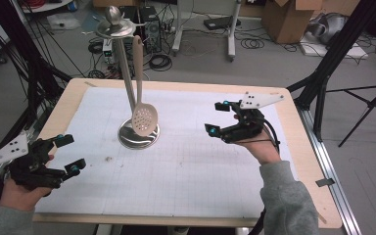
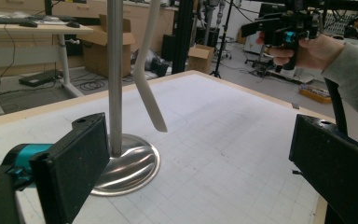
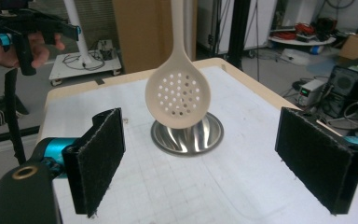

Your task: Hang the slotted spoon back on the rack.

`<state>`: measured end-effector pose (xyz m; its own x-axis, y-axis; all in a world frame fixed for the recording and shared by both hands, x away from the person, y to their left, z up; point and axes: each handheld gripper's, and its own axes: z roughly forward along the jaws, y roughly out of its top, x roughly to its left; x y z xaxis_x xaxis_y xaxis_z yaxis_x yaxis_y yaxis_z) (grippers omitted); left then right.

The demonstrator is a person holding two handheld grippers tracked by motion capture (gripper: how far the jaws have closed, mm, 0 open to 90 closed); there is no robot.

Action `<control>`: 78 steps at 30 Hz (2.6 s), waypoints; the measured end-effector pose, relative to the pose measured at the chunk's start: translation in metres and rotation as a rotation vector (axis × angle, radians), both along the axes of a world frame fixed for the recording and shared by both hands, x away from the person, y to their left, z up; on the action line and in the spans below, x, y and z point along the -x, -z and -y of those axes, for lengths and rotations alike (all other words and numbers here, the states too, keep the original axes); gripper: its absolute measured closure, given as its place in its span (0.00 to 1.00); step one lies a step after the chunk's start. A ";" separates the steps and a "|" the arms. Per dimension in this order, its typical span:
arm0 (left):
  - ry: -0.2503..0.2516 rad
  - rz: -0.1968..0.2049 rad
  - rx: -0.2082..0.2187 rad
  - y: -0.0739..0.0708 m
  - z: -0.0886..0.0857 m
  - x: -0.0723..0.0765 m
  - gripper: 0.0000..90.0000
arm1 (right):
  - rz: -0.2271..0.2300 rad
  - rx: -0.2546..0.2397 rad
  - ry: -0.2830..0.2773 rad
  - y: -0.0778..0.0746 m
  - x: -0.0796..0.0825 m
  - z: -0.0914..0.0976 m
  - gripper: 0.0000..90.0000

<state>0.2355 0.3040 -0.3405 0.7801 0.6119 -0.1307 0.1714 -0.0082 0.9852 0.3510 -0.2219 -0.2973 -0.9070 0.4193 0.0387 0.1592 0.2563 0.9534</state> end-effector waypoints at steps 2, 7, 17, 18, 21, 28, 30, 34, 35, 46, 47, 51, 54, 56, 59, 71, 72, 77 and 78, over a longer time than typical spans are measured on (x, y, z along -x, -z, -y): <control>-0.001 -0.001 -0.001 0.001 0.001 -0.001 0.06 | 0.001 0.000 0.017 0.002 0.002 0.007 0.16; -0.003 -0.002 -0.002 0.002 0.002 -0.004 0.06 | 0.012 0.001 0.068 0.010 0.009 0.023 0.16; -0.024 -0.012 -0.008 0.008 0.002 -0.007 0.06 | -0.005 -0.035 0.178 0.040 0.021 0.054 0.16; -0.029 -0.010 -0.011 0.009 0.002 -0.007 0.06 | -0.014 -0.040 0.187 0.043 0.023 0.057 0.16; -0.035 -0.010 -0.014 0.010 0.003 -0.008 0.06 | -0.025 -0.037 0.211 0.049 0.025 0.065 0.16; -0.050 -0.008 -0.024 0.014 0.003 -0.009 0.06 | -0.041 -0.033 0.283 0.061 0.034 0.086 0.16; -0.058 -0.009 -0.023 0.015 0.002 -0.010 0.06 | -0.041 -0.040 0.311 0.065 0.036 0.093 0.15; -0.078 -0.009 -0.008 0.017 -0.001 -0.012 0.06 | -0.034 -0.071 0.403 0.072 0.041 0.106 0.12; -0.083 -0.010 -0.010 0.017 -0.002 -0.012 0.06 | -0.036 -0.076 0.414 0.073 0.042 0.109 0.12; -0.170 -0.005 -0.025 0.029 -0.013 -0.016 0.06 | -0.071 -0.074 0.493 0.095 0.056 0.127 0.06; -0.177 -0.007 -0.028 0.031 -0.014 -0.016 0.06 | -0.072 -0.069 0.497 0.096 0.057 0.127 0.01; -0.214 -0.009 -0.037 0.038 -0.018 -0.018 0.06 | -0.059 -0.073 0.526 0.101 0.063 0.128 0.01; -0.243 -0.002 -0.042 0.042 -0.021 -0.018 0.06 | -0.060 -0.072 0.541 0.105 0.066 0.129 0.01; -0.266 -0.002 -0.046 0.044 -0.023 -0.017 0.06 | -0.071 -0.074 0.547 0.108 0.068 0.131 0.01; -0.305 -0.013 -0.057 0.048 -0.026 -0.018 0.06 | -0.081 -0.080 0.568 0.112 0.069 0.135 0.01; -0.377 -0.043 -0.070 0.065 -0.035 -0.019 0.06 | -0.043 -0.132 0.720 0.123 0.084 0.154 0.01; -0.378 -0.047 -0.073 0.067 -0.035 -0.019 0.06 | -0.038 -0.132 0.725 0.123 0.085 0.155 0.01; -0.376 -0.067 -0.090 0.071 -0.032 -0.020 0.06 | -0.054 -0.135 0.736 0.127 0.083 0.157 0.01; -0.376 -0.067 -0.090 0.071 -0.032 -0.020 0.06 | -0.054 -0.135 0.736 0.127 0.083 0.157 0.01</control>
